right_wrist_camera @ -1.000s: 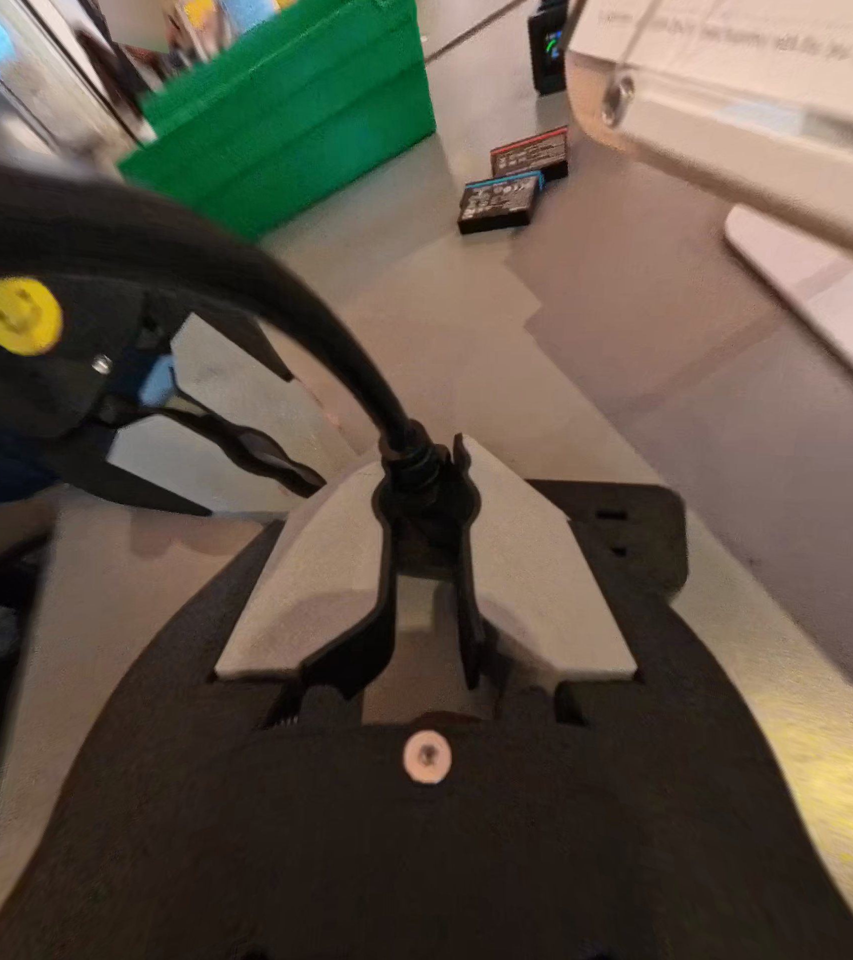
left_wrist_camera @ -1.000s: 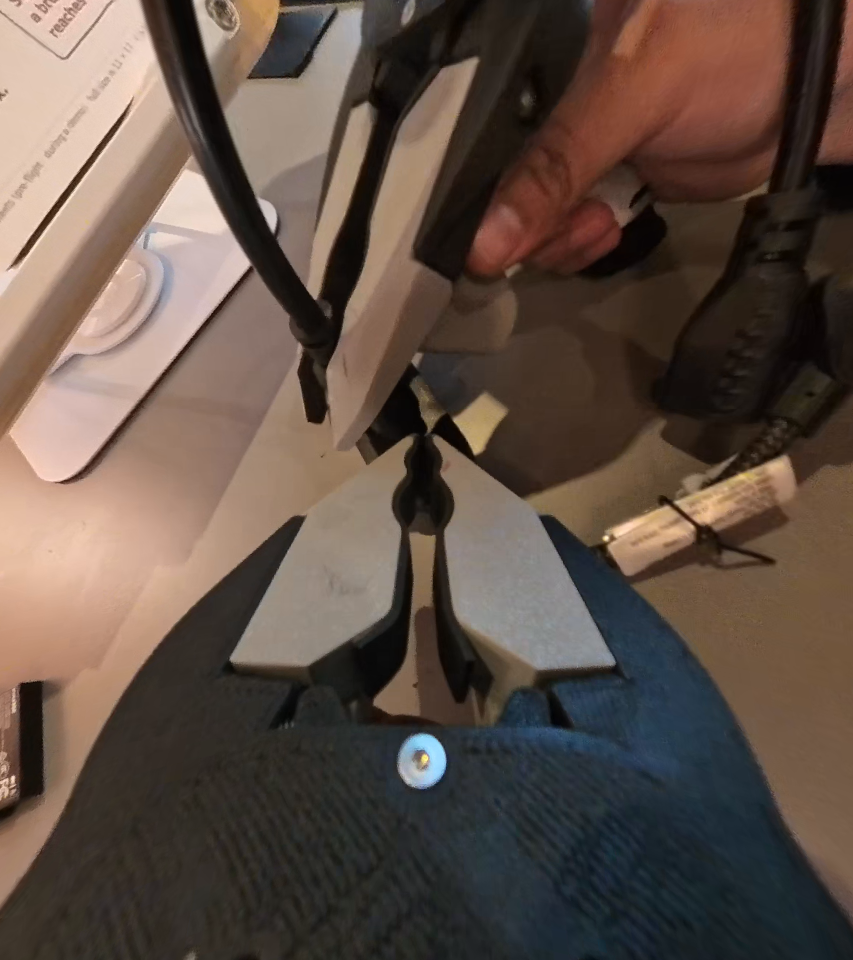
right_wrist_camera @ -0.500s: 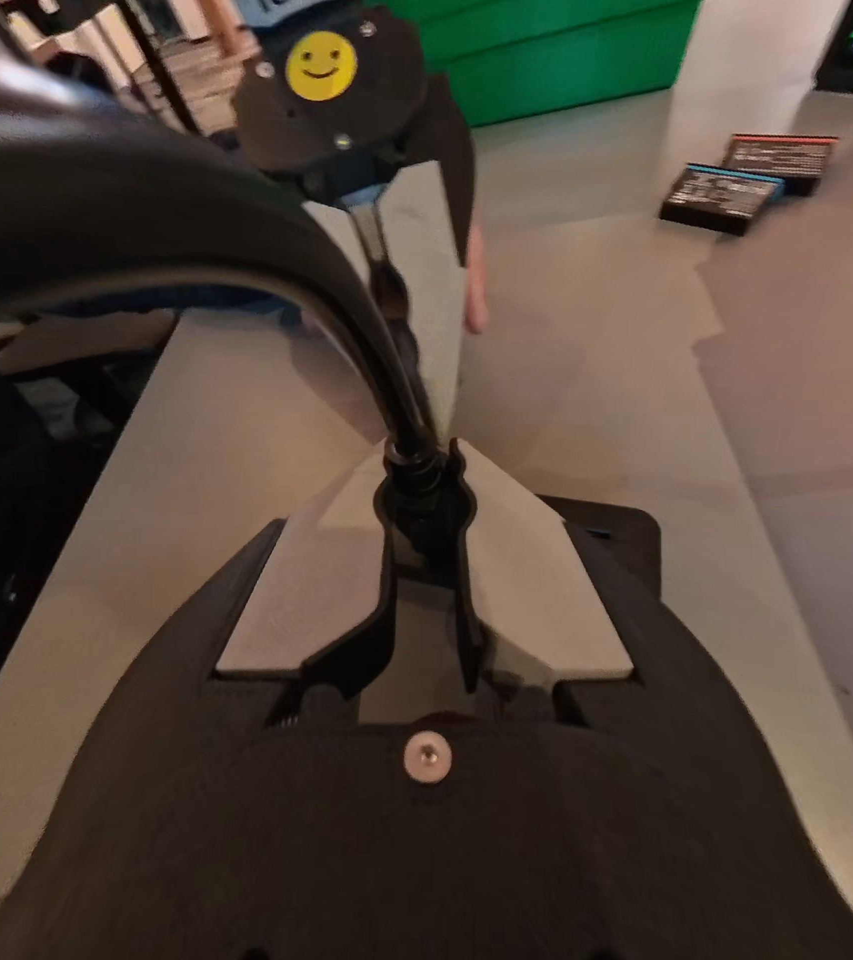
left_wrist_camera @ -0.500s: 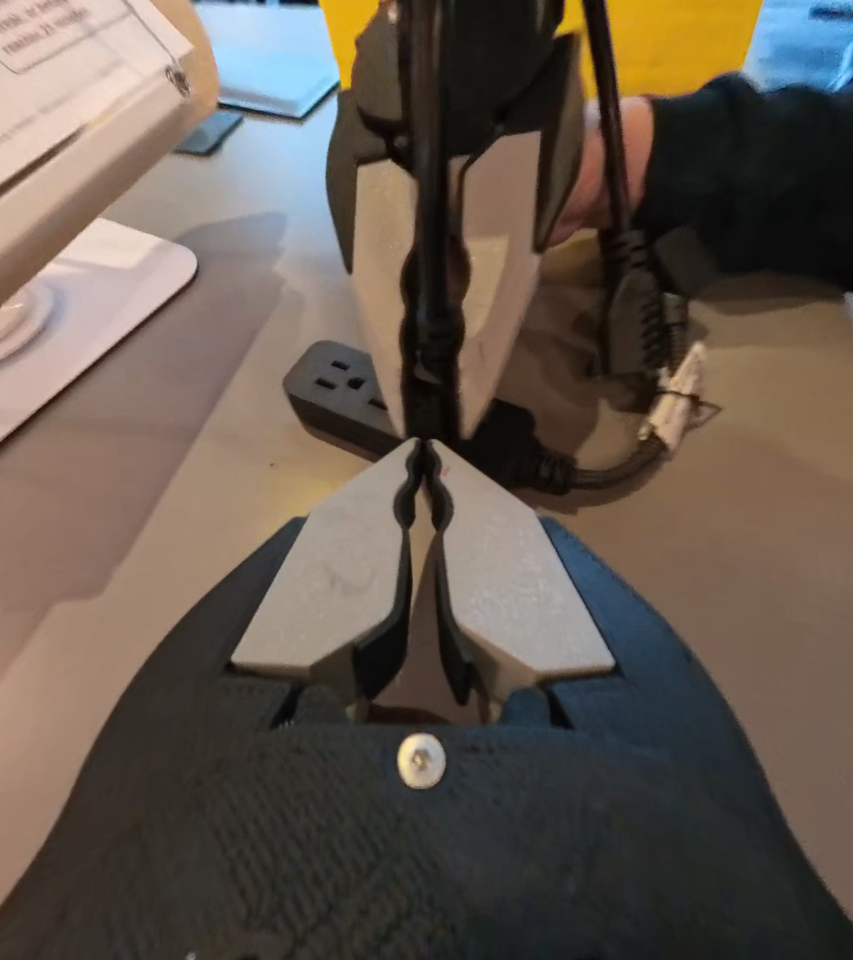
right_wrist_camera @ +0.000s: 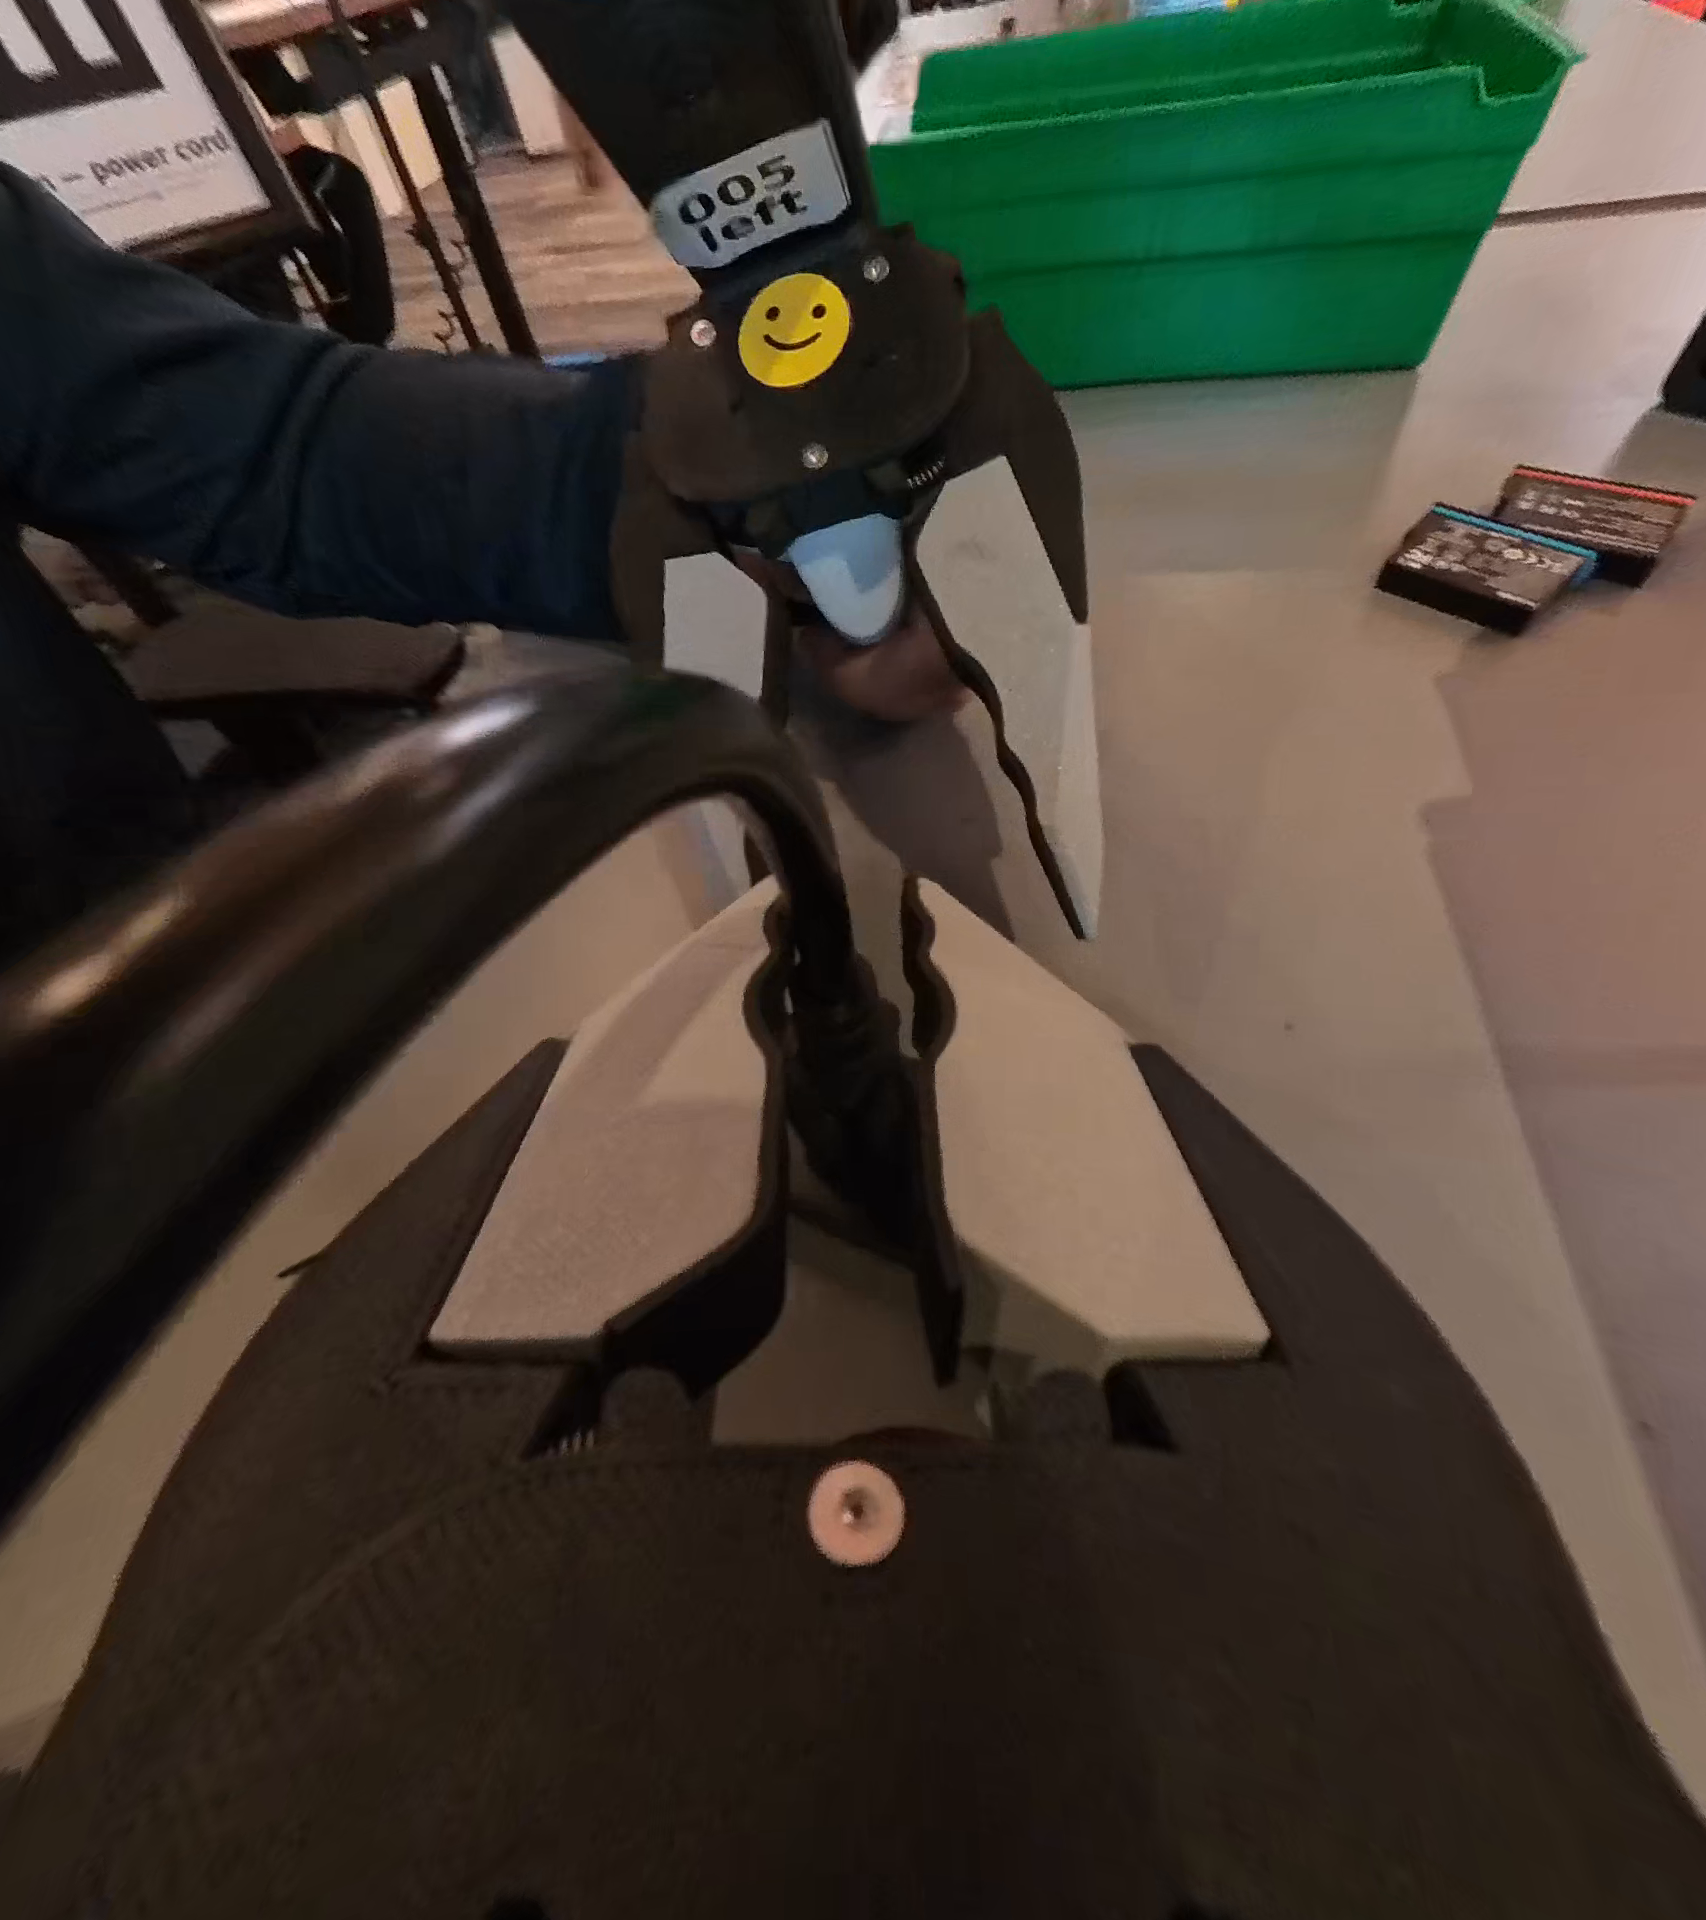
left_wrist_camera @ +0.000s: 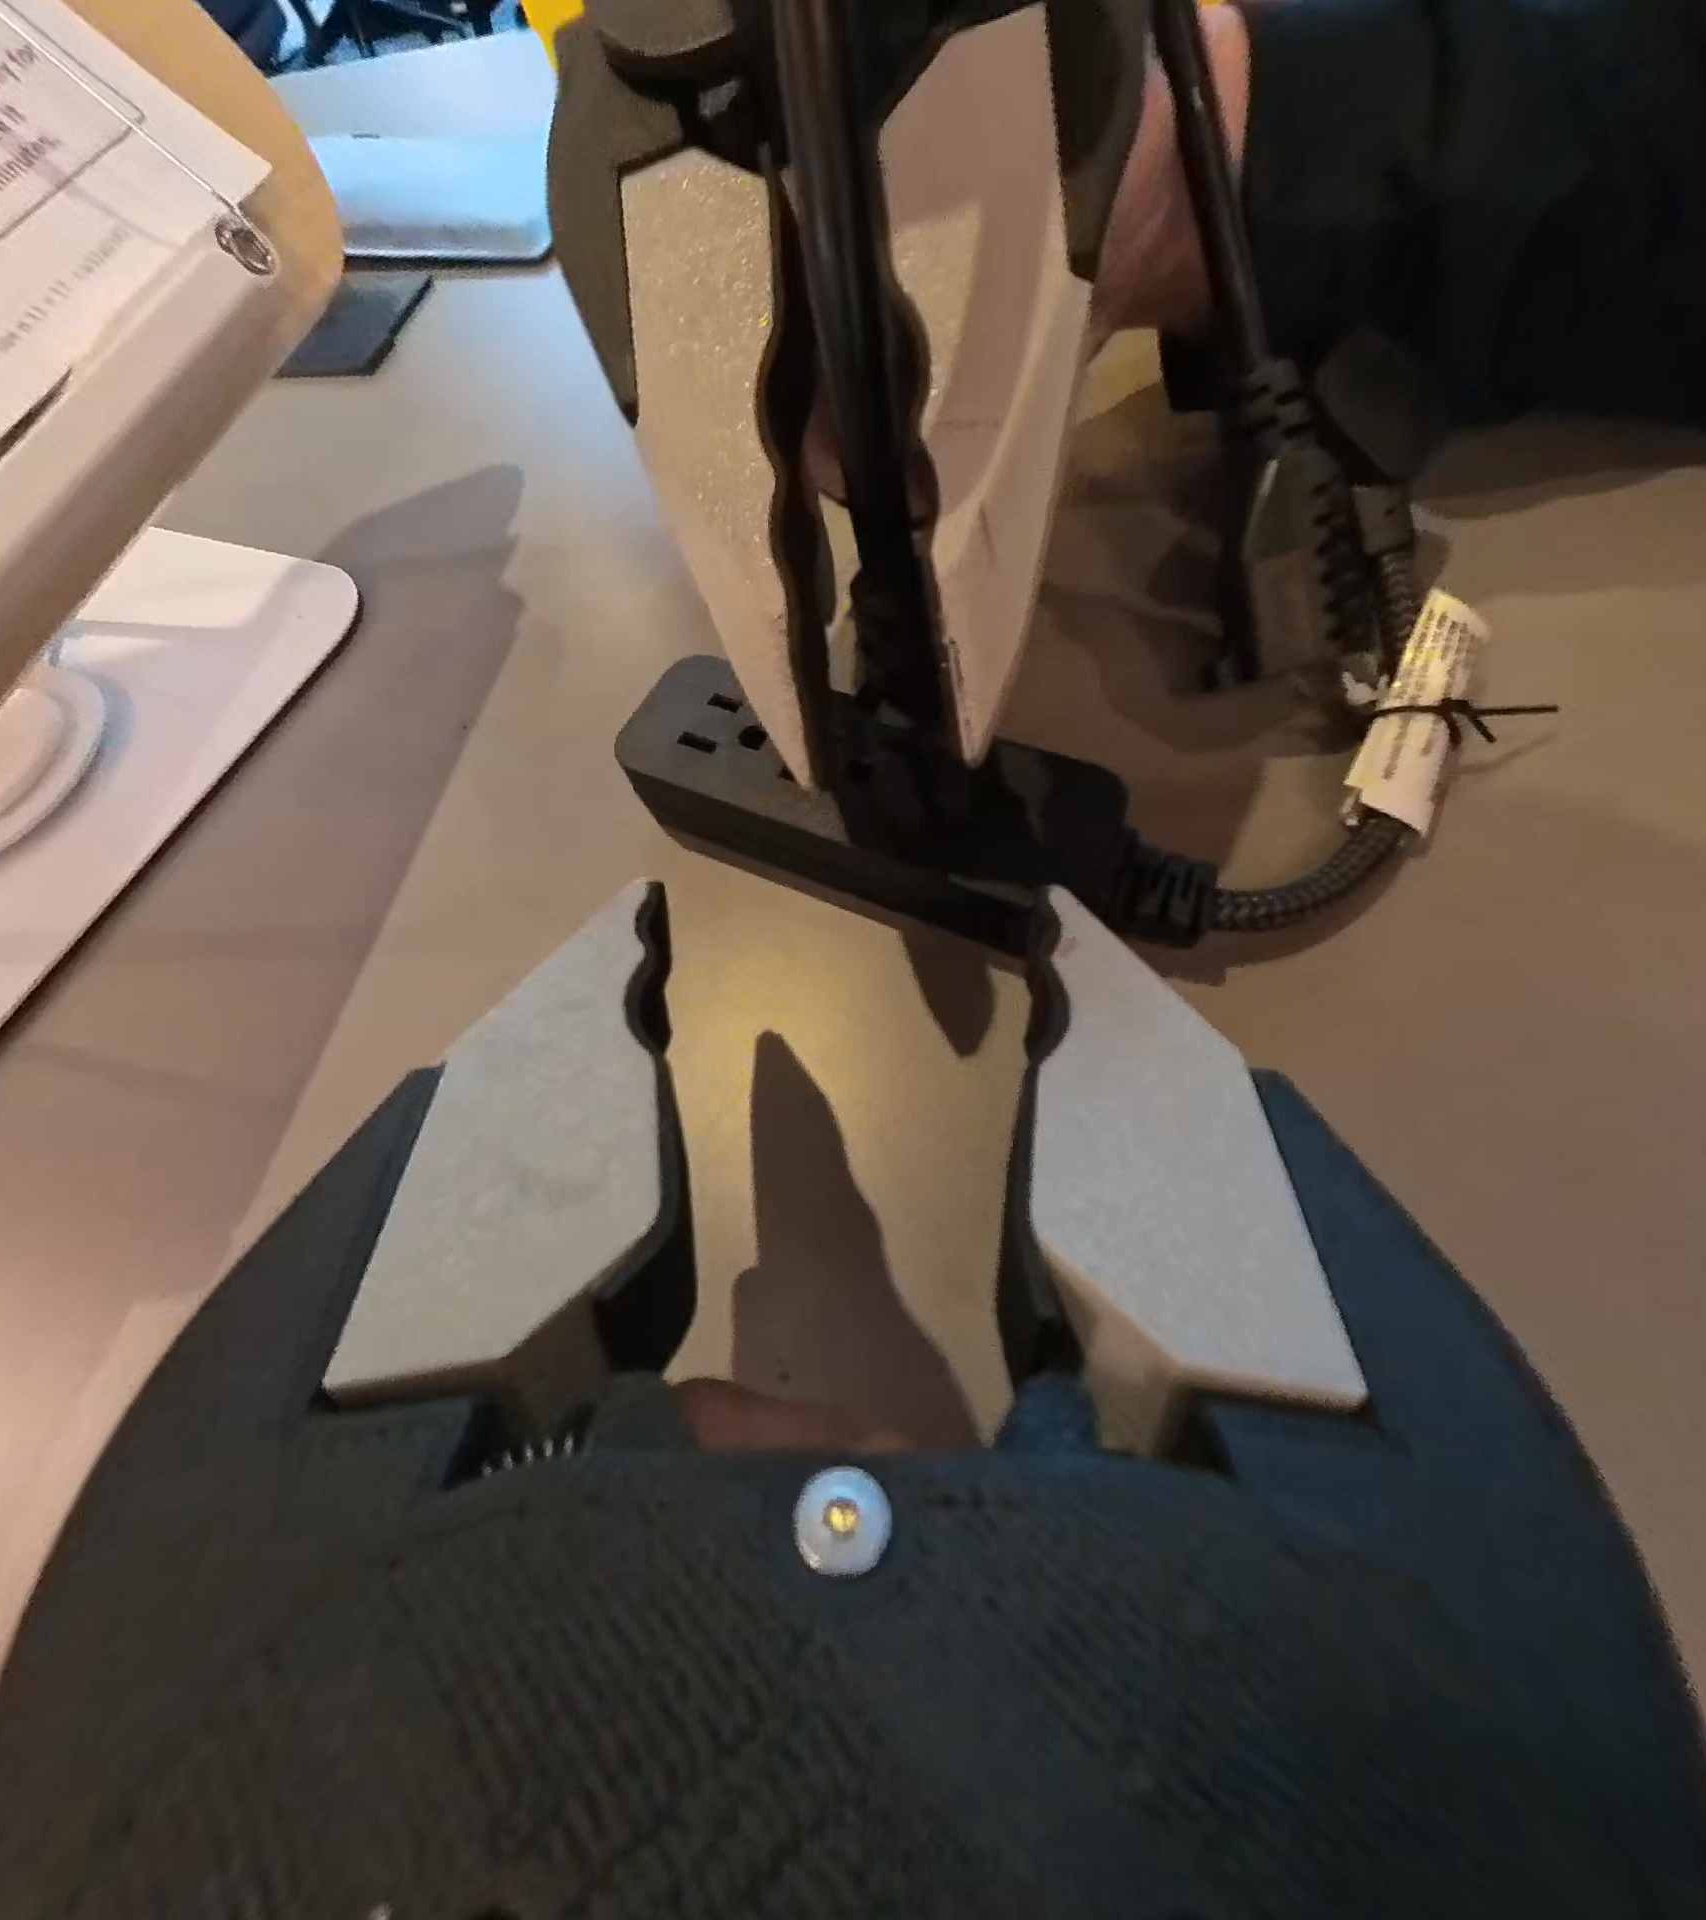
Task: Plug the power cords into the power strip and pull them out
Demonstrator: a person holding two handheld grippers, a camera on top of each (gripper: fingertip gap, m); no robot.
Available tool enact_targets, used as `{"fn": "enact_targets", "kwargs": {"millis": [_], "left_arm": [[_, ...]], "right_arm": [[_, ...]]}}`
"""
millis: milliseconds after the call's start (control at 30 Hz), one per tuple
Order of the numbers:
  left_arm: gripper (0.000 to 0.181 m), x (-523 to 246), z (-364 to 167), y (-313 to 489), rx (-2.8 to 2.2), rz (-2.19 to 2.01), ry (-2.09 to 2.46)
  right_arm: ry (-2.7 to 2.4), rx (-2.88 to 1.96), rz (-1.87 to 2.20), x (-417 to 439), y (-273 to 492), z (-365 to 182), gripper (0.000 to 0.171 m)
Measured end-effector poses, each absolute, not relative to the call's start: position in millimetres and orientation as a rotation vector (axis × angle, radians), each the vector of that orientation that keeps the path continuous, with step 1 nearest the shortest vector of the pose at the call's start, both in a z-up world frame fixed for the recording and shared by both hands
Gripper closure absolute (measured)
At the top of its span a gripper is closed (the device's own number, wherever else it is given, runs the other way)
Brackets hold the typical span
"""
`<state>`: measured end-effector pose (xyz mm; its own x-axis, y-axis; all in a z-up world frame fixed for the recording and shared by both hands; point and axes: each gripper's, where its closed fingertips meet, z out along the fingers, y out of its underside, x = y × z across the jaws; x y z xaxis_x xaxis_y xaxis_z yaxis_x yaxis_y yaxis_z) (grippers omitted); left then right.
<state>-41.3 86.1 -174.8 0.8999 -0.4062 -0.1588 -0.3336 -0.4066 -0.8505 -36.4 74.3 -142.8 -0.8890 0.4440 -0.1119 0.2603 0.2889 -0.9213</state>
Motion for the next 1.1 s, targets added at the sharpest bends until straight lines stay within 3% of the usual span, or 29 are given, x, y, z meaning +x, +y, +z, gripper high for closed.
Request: {"fn": "enact_targets", "kwargs": {"millis": [233,467,567,933,1100], "left_arm": [[0.110,-30.2,-178.6,104.0,-2.038,-0.164,0.606],[0.124,-17.6,-186.3,105.0,-2.103,-0.460,0.674],[0.134,-15.0,-183.3,98.8,-2.058,-0.401,0.725],[0.133,-2.2,-205.5,76.3,-2.134,-0.265,0.894],[0.137,-21.7,-202.4,84.3,-2.126,-0.151,0.826]], "right_arm": [[-2.478,-0.792,1.429,-29.8,94.3,-167.2,0.138],[-2.507,-0.802,1.451,-23.5,97.2,-180.0,0.144],[-2.506,-0.773,1.454,-25.6,96.3,-180.2,0.145],[-2.466,-0.771,1.367,-12.1,128.6,-162.0,0.145],[-2.482,-0.913,1.050,-9.4,166.8,-182.1,0.145]]}}
